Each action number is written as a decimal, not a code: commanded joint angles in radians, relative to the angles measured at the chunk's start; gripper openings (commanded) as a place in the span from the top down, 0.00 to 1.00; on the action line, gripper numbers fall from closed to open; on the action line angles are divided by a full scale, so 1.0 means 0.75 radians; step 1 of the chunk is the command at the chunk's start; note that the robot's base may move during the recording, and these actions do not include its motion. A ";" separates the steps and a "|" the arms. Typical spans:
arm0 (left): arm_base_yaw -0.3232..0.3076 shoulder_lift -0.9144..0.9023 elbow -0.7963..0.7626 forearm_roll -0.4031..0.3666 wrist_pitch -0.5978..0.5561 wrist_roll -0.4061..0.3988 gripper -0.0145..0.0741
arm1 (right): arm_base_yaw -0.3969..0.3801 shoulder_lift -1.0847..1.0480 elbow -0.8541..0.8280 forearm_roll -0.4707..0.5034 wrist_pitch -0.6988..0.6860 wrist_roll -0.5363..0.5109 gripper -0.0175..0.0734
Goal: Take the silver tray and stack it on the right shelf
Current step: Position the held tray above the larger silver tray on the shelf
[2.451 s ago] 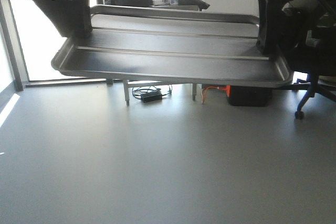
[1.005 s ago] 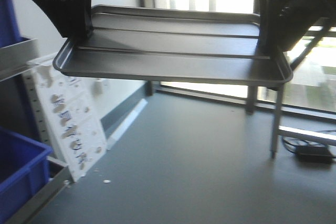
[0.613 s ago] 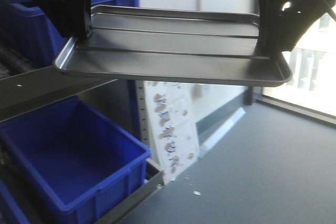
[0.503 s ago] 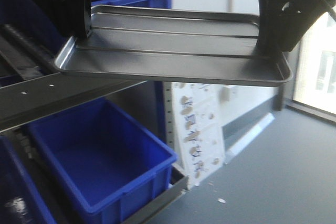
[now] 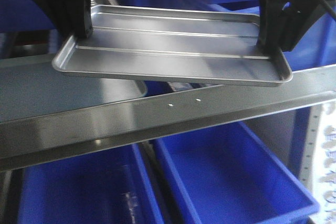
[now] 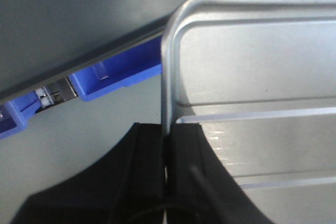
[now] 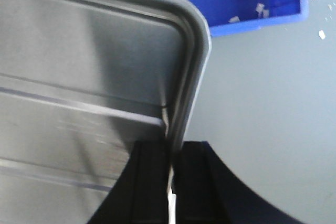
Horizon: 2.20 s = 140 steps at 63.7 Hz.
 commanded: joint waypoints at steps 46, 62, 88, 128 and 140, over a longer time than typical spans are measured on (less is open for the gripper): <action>-0.018 -0.064 -0.048 -0.010 -0.058 0.016 0.94 | 0.007 -0.055 -0.048 0.002 -0.061 -0.047 0.74; -0.018 -0.064 -0.048 -0.010 -0.058 0.016 0.94 | 0.007 -0.055 -0.048 0.002 -0.061 -0.047 0.74; -0.018 -0.064 -0.048 -0.010 -0.058 0.016 0.94 | 0.007 -0.055 -0.048 0.002 -0.061 -0.047 0.74; -0.018 -0.064 -0.048 -0.007 -0.122 0.016 0.94 | 0.007 -0.055 -0.048 0.002 -0.064 -0.047 0.74; -0.018 -0.064 -0.048 -0.010 -0.176 0.055 0.94 | 0.004 -0.055 -0.058 0.002 -0.054 -0.049 0.74</action>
